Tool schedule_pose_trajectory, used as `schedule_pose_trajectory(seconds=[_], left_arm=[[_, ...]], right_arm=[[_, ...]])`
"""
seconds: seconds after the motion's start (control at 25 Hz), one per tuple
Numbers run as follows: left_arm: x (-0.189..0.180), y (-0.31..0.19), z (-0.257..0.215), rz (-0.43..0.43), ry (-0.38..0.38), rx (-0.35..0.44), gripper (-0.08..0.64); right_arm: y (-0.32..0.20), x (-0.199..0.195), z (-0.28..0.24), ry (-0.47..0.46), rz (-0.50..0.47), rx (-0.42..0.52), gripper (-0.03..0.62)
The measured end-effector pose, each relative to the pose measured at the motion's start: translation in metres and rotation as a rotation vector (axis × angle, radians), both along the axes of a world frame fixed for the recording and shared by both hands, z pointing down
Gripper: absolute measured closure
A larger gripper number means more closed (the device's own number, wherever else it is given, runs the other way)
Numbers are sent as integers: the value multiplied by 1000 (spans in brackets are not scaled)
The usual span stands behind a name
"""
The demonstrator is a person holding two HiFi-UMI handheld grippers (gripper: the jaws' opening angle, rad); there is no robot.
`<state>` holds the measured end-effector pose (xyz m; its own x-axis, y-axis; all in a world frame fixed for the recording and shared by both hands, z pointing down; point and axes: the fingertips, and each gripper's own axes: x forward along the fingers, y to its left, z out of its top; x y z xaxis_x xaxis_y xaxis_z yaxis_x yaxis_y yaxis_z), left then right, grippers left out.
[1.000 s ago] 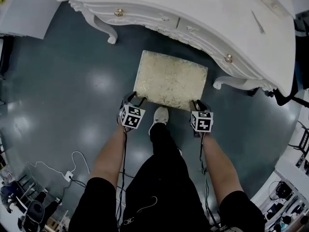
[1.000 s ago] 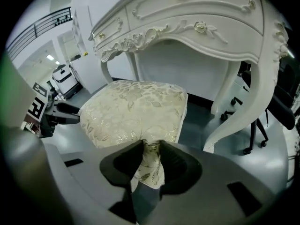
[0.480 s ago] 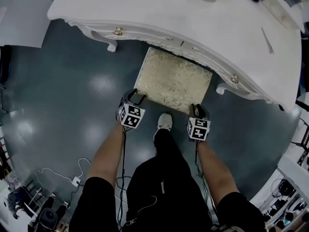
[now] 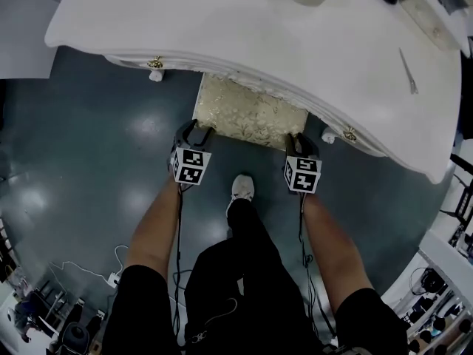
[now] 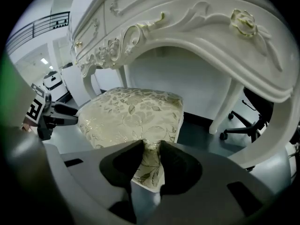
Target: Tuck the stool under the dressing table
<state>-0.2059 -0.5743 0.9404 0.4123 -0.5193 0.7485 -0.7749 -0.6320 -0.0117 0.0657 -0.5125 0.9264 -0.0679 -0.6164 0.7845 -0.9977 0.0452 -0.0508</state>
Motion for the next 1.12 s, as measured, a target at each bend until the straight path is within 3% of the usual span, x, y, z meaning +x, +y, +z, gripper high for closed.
schedule_pose_trajectory(seconds=[0.32,0.44,0.56,0.72,0.84,0.96,1.12], left_arm=[[3,-16,-6,-11,18,-16,324],[6,-8,-31,-53,92,-42,403],[7,3,-71,-79,172,-11,433],[-2,34,-150,-97,237,63,530],[-13,74,-228,-88,280,104,538],[-30,90,-320,-72,323,183,540],[-53,149,-443,-4,324,252,540]], right_arm=[[-14,8,-7,-34,39,32,448],[-6,6,-26,-15,60,70,483],[6,-2,-60,17,84,136,553],[36,-27,-136,22,103,240,578],[77,-54,-211,32,105,299,580],[95,-87,-305,24,118,428,580],[148,-131,-431,-8,129,544,580]])
